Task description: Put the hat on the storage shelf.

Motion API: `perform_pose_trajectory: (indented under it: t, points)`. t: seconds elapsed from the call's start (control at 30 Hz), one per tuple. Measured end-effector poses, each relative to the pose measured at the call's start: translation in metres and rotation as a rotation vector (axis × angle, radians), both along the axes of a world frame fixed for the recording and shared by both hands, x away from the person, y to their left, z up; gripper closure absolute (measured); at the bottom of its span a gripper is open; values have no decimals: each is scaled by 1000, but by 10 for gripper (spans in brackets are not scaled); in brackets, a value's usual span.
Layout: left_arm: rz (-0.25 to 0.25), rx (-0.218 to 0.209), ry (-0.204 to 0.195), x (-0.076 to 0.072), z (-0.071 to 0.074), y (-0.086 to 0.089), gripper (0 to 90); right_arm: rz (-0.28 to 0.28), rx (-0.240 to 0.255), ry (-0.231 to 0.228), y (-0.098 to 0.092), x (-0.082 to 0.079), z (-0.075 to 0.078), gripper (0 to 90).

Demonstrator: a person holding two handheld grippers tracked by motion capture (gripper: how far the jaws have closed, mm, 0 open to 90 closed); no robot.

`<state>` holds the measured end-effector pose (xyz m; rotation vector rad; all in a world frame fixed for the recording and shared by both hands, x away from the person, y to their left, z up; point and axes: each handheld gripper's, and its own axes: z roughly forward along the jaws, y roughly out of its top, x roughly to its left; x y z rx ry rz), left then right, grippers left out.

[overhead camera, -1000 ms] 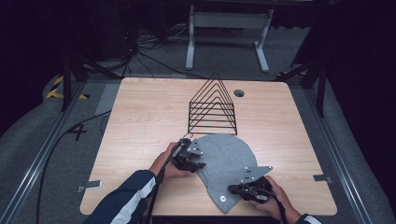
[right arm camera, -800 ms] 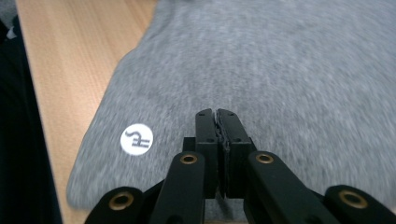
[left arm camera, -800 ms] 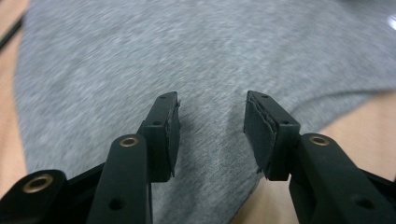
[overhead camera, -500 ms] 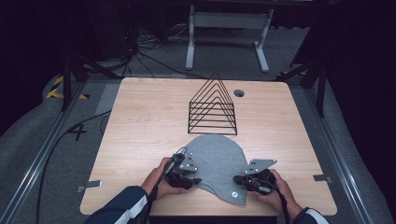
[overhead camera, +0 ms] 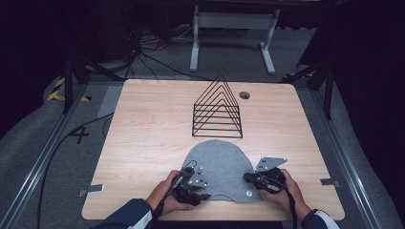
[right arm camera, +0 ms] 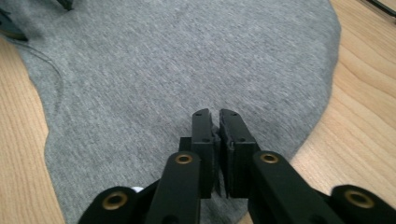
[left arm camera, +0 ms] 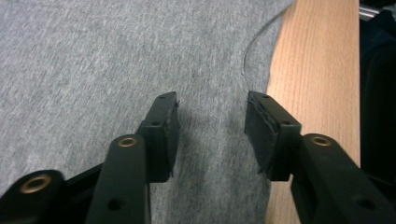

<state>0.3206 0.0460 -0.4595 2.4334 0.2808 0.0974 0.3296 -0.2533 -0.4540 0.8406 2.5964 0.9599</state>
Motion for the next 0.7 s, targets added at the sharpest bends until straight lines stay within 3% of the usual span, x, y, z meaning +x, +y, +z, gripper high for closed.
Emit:
perform_pose_trajectory:
  t: [0.1, 0.13, 0.3, 0.33, 0.37, 0.5, 0.57, 0.7]
  points:
    - [21, -9, -23, 4, 6, 6, 461, -30, -1, -28, -2, 1, 3, 749]
    - [55, -34, -35, 8, 10, 11, 437, -39, 12, -37, -3, 2, 5, 727]
    - [181, -58, -81, 34, 19, 33, 339, -98, 46, -63, -10, 14, 13, 604]
    - [181, -58, -81, 34, 19, 33, 327, -98, 46, -63, -10, 14, 13, 604]
    - [218, -63, -84, 42, 19, 38, 311, -120, 72, -44, -12, 22, 14, 550]
    - [312, -68, -31, 68, 12, 45, 282, -127, 67, -34, -8, 33, 12, 474]
    - [328, -40, -13, 77, 7, 44, 263, -118, 57, -10, -4, 39, 10, 417]
    - [328, -24, 17, 89, -4, 44, 232, -126, 46, 24, 3, 52, 6, 328]
